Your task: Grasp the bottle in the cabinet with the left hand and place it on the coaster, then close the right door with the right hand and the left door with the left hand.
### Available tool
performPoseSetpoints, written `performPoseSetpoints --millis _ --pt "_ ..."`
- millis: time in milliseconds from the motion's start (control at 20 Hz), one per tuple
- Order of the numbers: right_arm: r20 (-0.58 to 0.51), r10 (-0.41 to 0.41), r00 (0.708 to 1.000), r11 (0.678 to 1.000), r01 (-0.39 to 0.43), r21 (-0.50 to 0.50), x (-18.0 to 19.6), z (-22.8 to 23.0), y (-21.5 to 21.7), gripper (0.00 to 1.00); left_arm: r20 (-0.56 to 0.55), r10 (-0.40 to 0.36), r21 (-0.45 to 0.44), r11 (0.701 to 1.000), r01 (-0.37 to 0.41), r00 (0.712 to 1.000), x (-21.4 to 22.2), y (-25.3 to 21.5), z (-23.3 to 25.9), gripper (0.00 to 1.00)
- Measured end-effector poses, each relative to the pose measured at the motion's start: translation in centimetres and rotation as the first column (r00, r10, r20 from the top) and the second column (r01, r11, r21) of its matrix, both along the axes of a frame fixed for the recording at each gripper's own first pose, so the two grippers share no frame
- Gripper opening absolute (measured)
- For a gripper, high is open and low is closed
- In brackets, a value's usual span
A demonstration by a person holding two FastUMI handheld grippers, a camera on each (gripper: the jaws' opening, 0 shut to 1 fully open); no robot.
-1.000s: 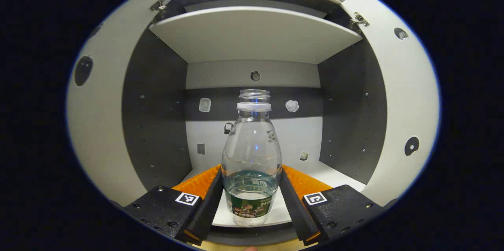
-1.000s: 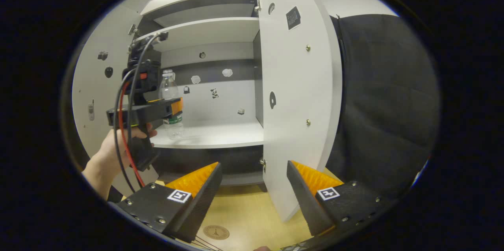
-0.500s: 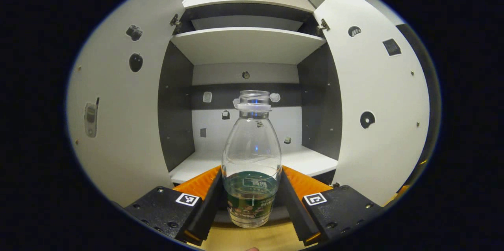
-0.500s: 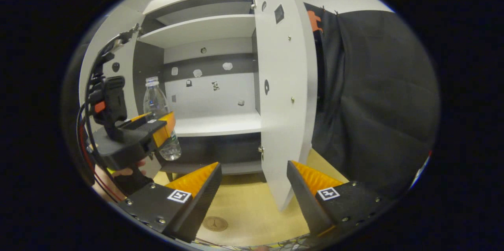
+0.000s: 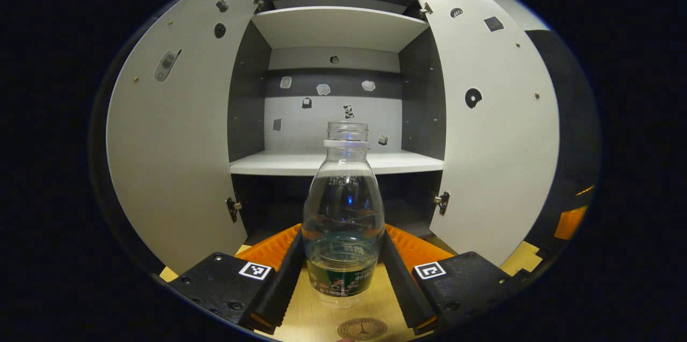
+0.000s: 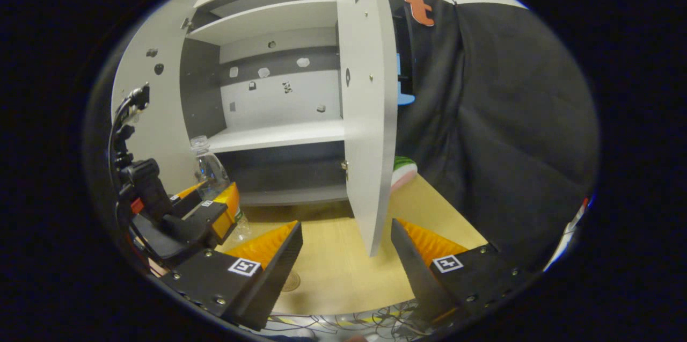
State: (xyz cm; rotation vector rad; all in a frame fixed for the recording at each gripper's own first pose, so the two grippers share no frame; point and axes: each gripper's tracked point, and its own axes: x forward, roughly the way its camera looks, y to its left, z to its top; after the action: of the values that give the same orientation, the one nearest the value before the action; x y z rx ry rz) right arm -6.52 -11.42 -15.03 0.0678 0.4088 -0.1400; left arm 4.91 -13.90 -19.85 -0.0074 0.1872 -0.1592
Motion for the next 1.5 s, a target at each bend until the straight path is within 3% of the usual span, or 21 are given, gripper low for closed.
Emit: performPoseSetpoints --millis 700,1500 --pt "-0.182 0.021 0.983 1.000 -0.019 0.016 -2.5 -8.4 0.0 1.00 -0.140 -0.045 -0.034 0.999 0.041 0.989 -4.0 -2.7 -13.7 0.82" --pt "-0.248 0.044 0.968 0.997 -0.027 0.069 -4.0 -10.4 -0.1 1.00 -0.169 -0.039 -0.007 0.999 0.038 0.985 -5.9 -3.4 -15.8 0.82"
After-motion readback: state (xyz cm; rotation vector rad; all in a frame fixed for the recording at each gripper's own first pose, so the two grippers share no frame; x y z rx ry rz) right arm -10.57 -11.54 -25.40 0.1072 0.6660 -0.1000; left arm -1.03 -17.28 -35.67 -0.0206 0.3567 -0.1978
